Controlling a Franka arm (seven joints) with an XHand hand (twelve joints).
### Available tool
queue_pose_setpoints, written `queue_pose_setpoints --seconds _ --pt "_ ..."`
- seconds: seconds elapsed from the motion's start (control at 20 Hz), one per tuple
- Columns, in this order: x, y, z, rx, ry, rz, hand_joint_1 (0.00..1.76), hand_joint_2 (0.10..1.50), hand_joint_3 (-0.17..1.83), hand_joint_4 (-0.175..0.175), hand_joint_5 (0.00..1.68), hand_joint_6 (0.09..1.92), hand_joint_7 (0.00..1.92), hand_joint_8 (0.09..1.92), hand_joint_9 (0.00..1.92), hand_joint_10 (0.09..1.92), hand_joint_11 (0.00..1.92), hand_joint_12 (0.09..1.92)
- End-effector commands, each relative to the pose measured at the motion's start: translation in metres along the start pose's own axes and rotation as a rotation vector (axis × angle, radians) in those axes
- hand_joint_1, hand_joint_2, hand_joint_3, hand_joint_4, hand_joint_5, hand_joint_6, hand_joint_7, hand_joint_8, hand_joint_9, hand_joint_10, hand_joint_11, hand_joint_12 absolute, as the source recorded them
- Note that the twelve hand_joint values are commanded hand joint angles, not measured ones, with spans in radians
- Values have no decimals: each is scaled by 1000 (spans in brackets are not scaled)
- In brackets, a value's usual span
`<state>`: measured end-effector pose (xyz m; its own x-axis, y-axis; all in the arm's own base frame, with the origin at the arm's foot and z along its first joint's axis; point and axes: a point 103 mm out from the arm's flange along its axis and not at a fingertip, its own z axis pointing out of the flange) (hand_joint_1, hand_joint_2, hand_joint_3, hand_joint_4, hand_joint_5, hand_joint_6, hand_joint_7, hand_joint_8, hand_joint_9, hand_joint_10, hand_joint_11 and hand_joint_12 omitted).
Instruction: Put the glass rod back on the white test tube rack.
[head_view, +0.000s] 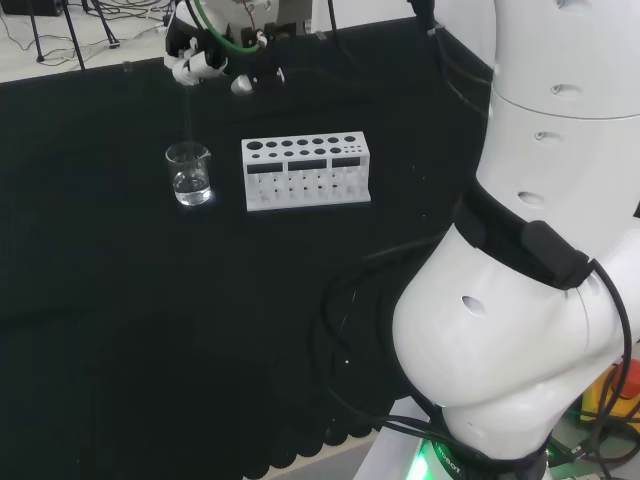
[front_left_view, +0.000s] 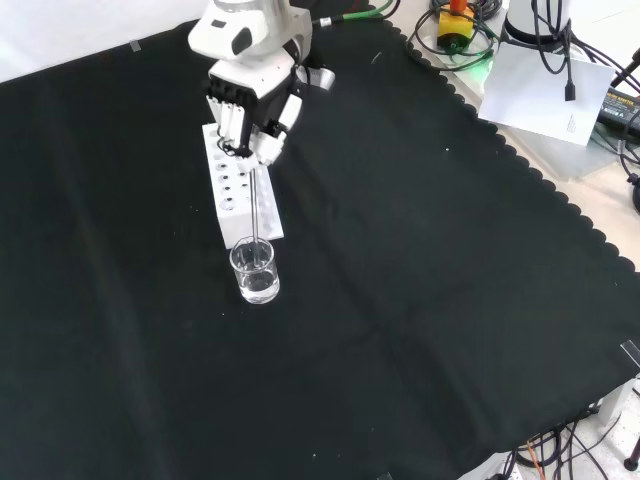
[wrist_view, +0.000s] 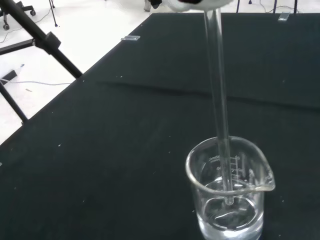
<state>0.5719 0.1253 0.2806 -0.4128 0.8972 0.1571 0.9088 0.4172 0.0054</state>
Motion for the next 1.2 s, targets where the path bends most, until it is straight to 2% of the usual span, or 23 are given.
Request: queue_pose_setpoints --seconds 0.05,0.3,0.4,0.55,0.65,0.8,1.2 --pt "7 -24 -7 -20 2 -31 1297 1072 1 -175 1076 541 1108 1111 1570 890 1614 786" --pt "25 -4 -6 -6 -5 -23 1298 1072 1 -175 1075 542 1108 1113 1570 890 1614 786" --pt "8 -22 -8 -30 12 -18 1297 1072 1 -175 1075 542 1108 1112 1570 890 1614 786" --pt "15 -16 -14 -28 3 -14 1297 1072 1 -175 1075 543 1108 1112 1570 890 1614 786" --pt "25 -4 -23 -32 2 -17 1297 1072 1 -175 1075 543 1107 1113 1570 890 1613 786" --pt "29 -2 -45 -60 -2 -17 1297 1072 1 -175 1075 543 1107 1113 1570 890 1613 787" --pt "16 -17 -86 -98 -8 12 1297 1073 1 -175 1074 544 1107 1113 1570 890 1613 787"
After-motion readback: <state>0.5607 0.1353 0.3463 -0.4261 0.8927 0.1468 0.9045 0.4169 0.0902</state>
